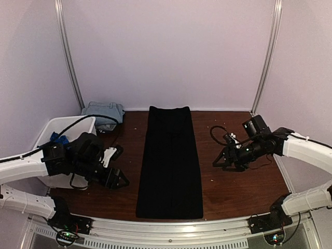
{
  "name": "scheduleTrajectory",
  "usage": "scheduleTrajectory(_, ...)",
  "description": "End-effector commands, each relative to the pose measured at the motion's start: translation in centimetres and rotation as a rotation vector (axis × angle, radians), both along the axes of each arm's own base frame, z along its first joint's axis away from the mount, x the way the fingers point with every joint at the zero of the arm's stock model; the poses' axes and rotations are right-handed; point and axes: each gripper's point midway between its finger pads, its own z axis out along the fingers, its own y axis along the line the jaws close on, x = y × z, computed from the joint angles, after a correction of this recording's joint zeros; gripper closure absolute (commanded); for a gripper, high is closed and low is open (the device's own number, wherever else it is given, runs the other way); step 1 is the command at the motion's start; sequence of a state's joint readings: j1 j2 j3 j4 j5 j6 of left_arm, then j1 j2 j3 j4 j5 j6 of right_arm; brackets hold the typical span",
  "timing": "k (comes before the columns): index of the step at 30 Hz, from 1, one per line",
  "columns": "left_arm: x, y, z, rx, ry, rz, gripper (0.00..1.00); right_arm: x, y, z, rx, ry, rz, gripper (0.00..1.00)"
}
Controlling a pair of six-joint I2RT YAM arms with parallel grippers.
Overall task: Fold and stack the mixed laundry pile
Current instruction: Pick up the rectangle-folded T-shirt from the center of the board.
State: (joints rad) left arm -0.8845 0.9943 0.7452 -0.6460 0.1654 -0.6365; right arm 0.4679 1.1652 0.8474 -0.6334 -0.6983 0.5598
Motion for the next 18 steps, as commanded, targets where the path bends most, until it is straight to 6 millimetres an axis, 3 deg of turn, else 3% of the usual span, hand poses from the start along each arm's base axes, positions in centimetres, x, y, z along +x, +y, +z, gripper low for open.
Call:
scheduleTrajectory(1, -3.1, -1.1, -2.4, -0.038, 0.152, 0.079, 0.41, -6.1, 1.4, -3.9, -0.004, 0.208, 0.073, 0.36)
scheduleTrajectory(4, -4.4, -1.8, -4.4, -0.027, 0.206, 0.084, 0.5, -8.5, 2.3, -5.9, -0.003, 0.257, 0.099, 0.42)
scheduleTrajectory(9, -6.2, -3.6, -6.6, 0.011, 0.244, 0.034, 0.54, -11.5, 4.0, -8.3, -0.019, 0.302, 0.155, 0.46)
scheduleTrajectory(13, -7.4, -4.7, -8.5, 0.033, 0.277, 0.011, 0.56, -12.5, 5.1, -9.8, -0.036, 0.312, 0.188, 0.49)
scheduleTrajectory(18, -8.3, -4.6, -9.9, 0.034, 0.304, 0.032, 0.58, -13.7, 6.5, -10.7, -0.055, 0.319, 0.223, 0.51)
